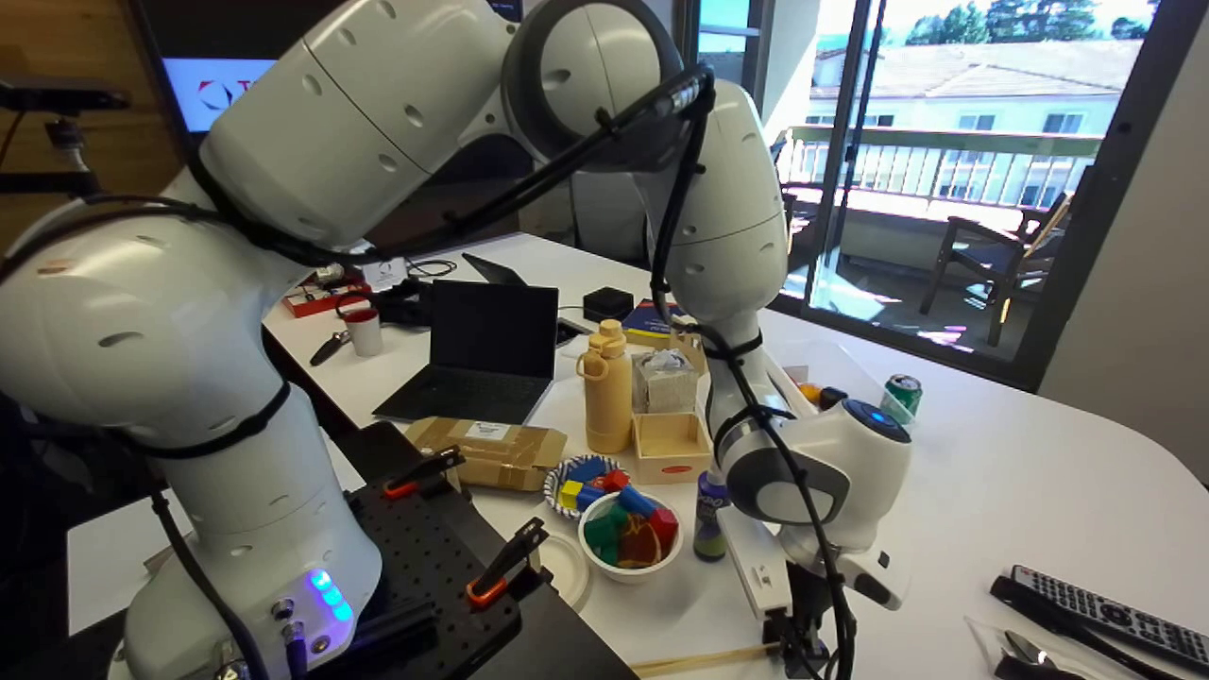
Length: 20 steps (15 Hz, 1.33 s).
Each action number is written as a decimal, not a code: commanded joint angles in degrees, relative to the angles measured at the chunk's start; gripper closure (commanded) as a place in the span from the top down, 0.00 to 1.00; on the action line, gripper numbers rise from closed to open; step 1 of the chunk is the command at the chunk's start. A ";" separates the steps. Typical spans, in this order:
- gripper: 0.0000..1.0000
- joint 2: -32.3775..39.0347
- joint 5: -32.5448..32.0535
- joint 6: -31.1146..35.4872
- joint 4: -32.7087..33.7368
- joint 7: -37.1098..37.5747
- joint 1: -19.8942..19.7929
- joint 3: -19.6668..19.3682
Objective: Use the chopsticks to stir the contents in the bowl
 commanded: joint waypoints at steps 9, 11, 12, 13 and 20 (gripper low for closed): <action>0.04 -13.31 -0.57 -7.20 -4.52 8.52 2.83 -3.22; 0.04 -16.86 -0.65 -5.32 -7.52 9.72 4.11 -3.79; 0.04 -18.65 -0.88 -4.76 -8.89 10.45 4.98 -4.36; 0.04 -20.49 -0.97 -4.68 -10.02 11.38 5.80 -4.82; 0.04 -30.63 -6.96 -4.17 -16.39 21.47 15.10 -9.02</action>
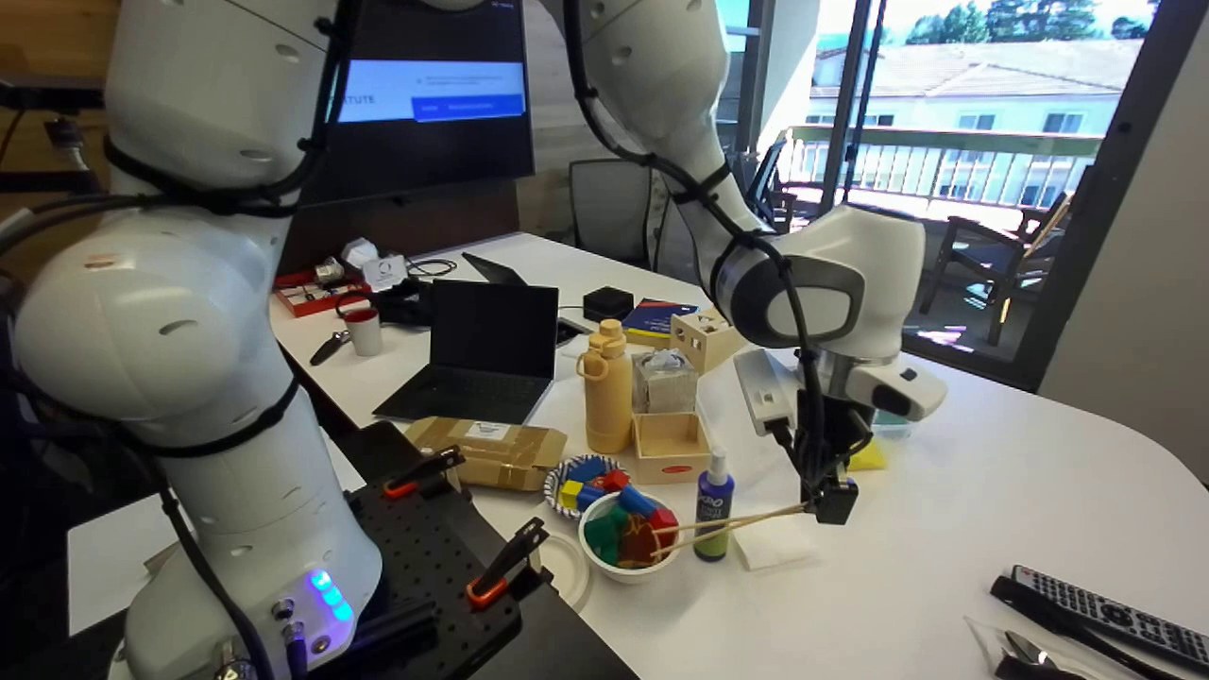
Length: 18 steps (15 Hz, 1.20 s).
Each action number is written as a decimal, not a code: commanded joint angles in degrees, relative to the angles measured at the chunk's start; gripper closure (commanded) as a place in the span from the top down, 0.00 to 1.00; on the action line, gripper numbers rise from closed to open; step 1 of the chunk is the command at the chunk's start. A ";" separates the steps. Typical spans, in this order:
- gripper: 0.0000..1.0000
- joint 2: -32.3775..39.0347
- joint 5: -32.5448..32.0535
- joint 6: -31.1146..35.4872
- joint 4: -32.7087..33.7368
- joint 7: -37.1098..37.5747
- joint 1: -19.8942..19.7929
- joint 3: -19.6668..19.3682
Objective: Use the chopsticks to stir the contents in the bowl
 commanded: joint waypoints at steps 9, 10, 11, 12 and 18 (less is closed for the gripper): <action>0.04 -2.95 -3.38 15.86 -13.80 14.50 10.96 -1.08; 0.04 -2.43 -3.36 18.22 -14.66 15.59 11.95 -1.66; 0.04 -1.84 -3.25 20.48 -15.38 16.59 12.98 -2.31; 0.04 -1.26 -2.86 22.45 -16.01 17.29 13.87 -2.88; 0.04 2.29 0.01 28.07 -18.36 18.81 21.08 -7.05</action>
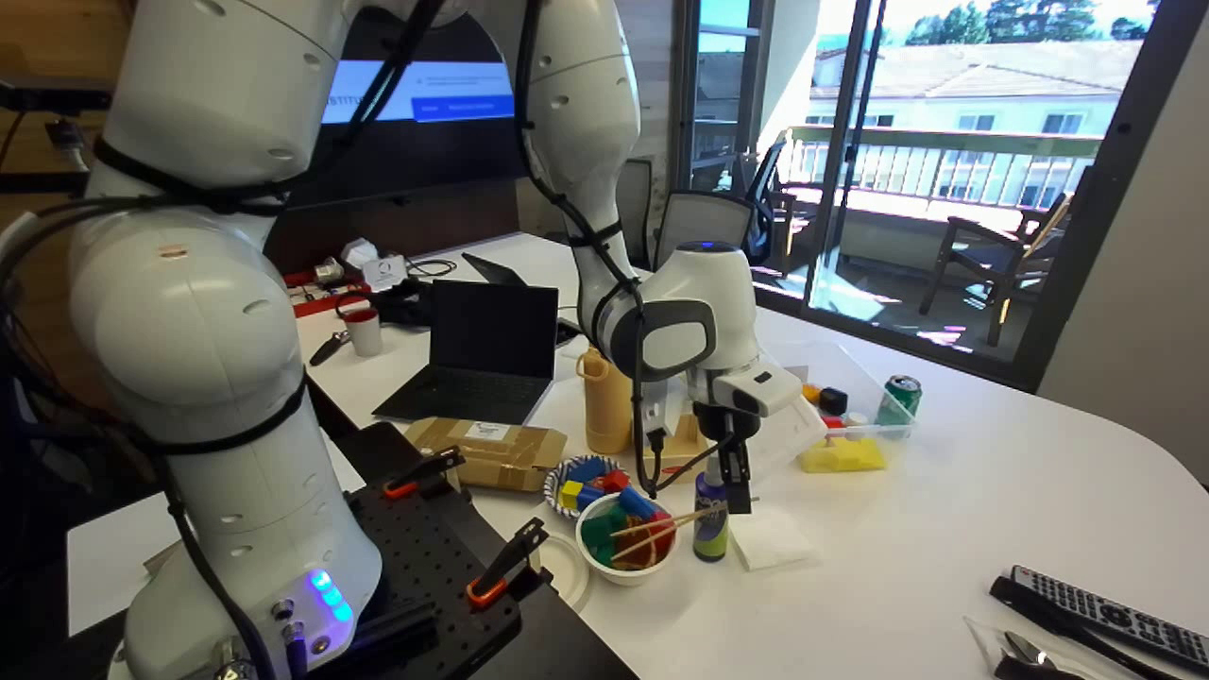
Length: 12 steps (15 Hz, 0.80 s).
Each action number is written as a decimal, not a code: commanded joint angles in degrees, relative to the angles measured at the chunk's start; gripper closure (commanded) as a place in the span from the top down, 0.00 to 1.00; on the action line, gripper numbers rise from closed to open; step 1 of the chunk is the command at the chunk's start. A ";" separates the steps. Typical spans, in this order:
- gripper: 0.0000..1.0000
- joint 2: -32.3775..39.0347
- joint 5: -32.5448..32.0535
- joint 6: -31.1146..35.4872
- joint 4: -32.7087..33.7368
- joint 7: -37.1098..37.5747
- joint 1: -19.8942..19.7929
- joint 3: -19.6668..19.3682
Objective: Use the chopsticks to stir the contents in the bowl
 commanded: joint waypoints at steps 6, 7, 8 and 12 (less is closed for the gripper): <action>0.04 0.27 3.53 0.12 -2.34 -0.22 4.49 -0.32; 0.04 0.17 3.73 0.40 -2.37 -0.13 4.55 -0.30; 0.04 0.00 3.89 0.47 -2.37 -0.15 4.39 -0.21; 0.04 -0.35 5.05 1.84 -2.42 0.61 4.83 -1.42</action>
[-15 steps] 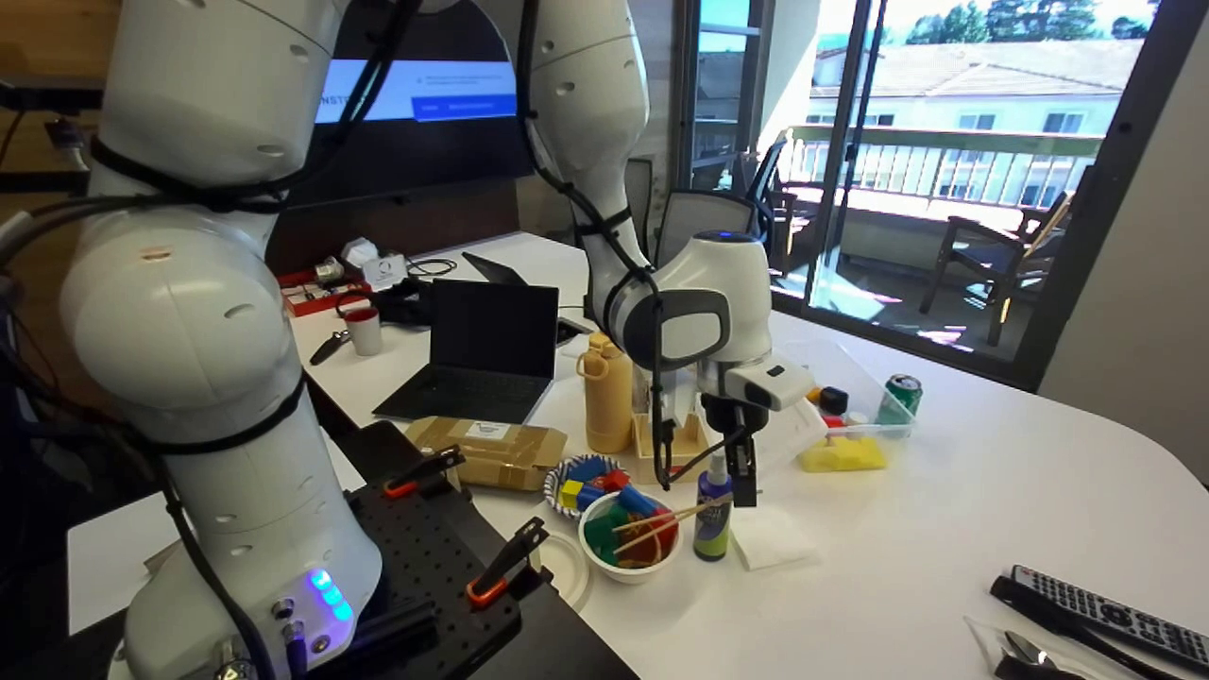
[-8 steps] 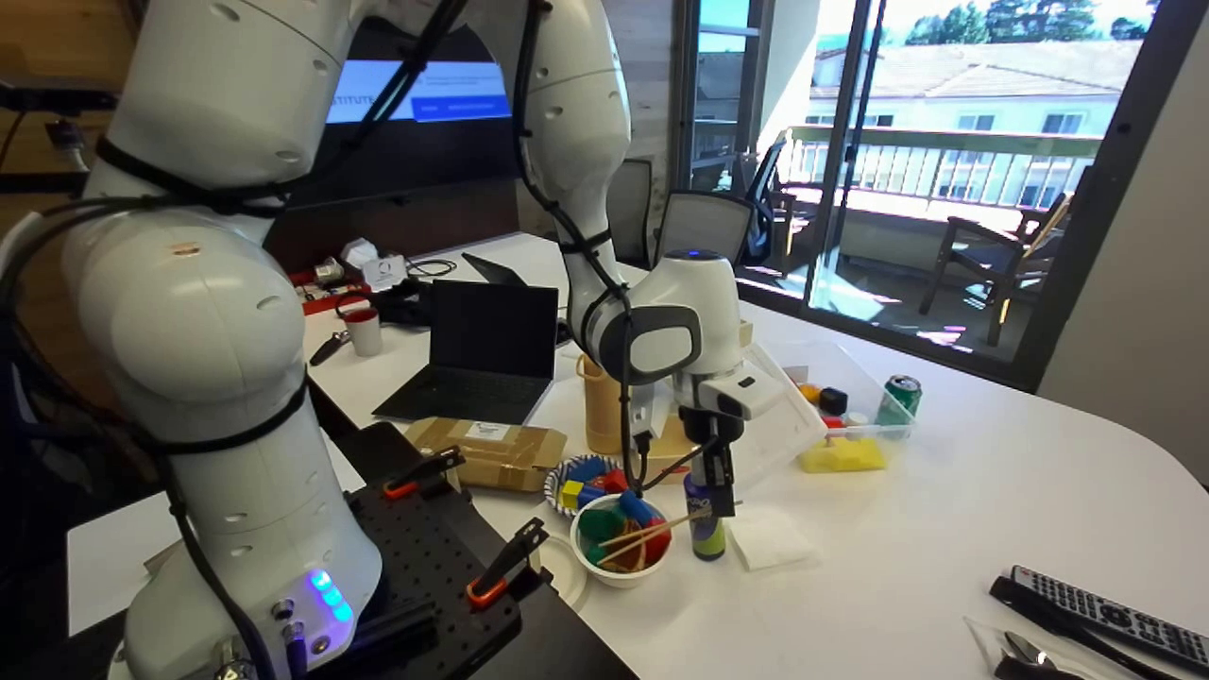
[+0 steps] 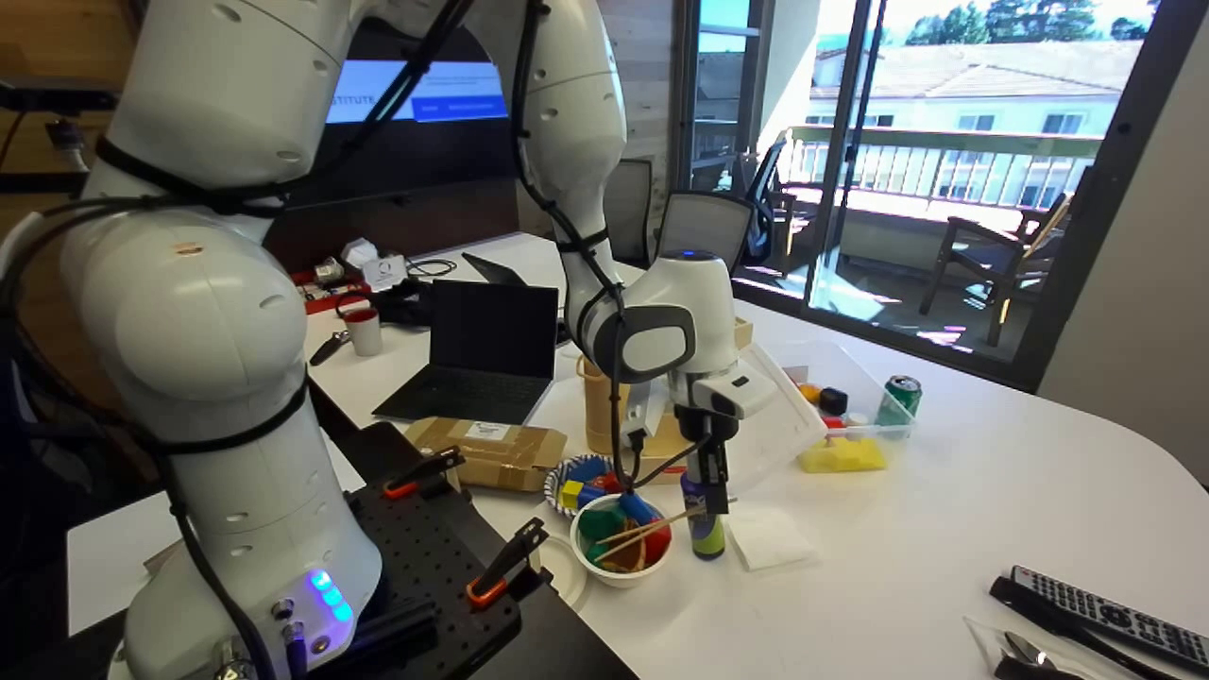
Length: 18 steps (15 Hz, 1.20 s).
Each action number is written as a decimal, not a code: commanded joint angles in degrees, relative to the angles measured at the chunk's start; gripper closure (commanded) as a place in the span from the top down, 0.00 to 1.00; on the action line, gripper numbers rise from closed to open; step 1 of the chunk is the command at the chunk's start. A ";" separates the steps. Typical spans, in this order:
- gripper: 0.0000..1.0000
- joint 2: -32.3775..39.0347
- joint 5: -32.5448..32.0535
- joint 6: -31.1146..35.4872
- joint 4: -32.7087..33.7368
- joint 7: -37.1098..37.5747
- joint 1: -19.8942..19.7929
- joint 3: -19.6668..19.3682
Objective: Use the chopsticks to stir the contents in the bowl
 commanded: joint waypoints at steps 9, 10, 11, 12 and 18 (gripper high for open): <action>0.04 0.33 1.73 2.75 -2.65 2.22 10.84 -11.14; 0.04 0.00 1.71 2.70 -3.21 2.00 11.60 -11.33; 0.04 -0.21 1.73 2.92 -3.68 1.92 12.30 -11.39; 0.04 -0.35 1.77 3.17 -4.08 1.85 12.84 -11.18; 0.04 -1.53 2.41 4.22 -4.87 1.93 14.70 -10.50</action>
